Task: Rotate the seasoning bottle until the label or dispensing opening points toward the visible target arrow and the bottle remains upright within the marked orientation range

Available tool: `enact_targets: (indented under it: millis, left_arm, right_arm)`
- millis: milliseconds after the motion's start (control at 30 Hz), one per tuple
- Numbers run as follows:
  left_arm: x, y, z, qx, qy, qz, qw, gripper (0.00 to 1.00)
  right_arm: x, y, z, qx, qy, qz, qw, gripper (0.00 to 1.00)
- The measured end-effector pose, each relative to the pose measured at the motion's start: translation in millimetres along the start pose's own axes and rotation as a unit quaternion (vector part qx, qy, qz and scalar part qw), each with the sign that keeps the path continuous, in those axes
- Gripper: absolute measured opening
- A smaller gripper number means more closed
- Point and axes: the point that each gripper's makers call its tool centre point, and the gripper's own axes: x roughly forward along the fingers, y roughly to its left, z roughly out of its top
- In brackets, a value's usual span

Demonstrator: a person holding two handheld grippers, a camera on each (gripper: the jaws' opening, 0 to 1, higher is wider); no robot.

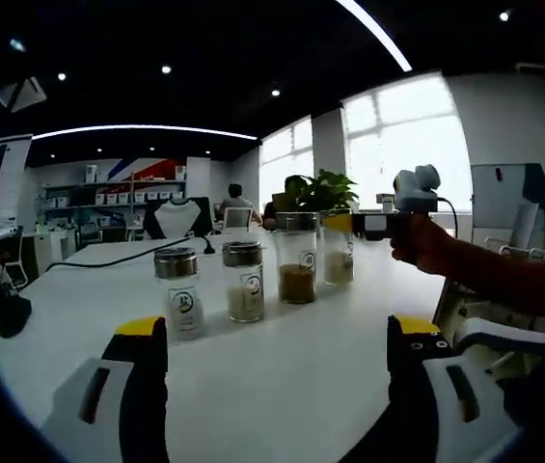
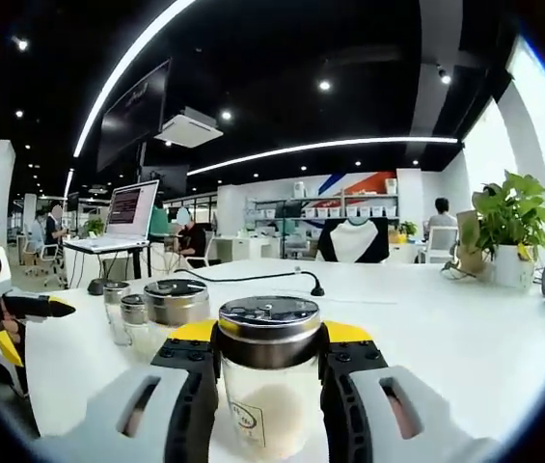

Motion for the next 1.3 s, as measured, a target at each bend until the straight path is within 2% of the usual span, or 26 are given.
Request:
enact_targets:
  millis: [167,233,333,733,1300]
  left_arm:
    - [-0.7,1.0,1.0,0.000,-0.001,0.001,1.0000,1.00]
    - [-0.8,1.3,1.4,-0.002,-0.002,0.001,1.0000,1.00]
    - [-0.6,1.2,1.7,-0.002,-0.003,0.001,1.0000,1.00]
    - [-2.6,-1.8,5.3,0.003,-0.005,-0.001,1.0000,1.00]
    - [-2.6,-1.4,5.4,0.006,-0.005,-0.003,1.0000,1.00]
  right_arm:
    - [1.7,-3.0,-0.7,0.004,0.001,0.004,1.0000,0.38]
    - [2.8,-4.2,-7.3,0.003,0.009,0.003,0.9999,0.38]
    - [3.2,-4.4,-3.3,0.016,-0.009,0.004,0.9998,0.38]
    - [5.6,-3.9,-0.4,0.011,-0.014,0.002,0.9998,0.38]
    - [1.3,-3.5,-4.2,0.009,-0.013,0.027,0.9995,0.38]
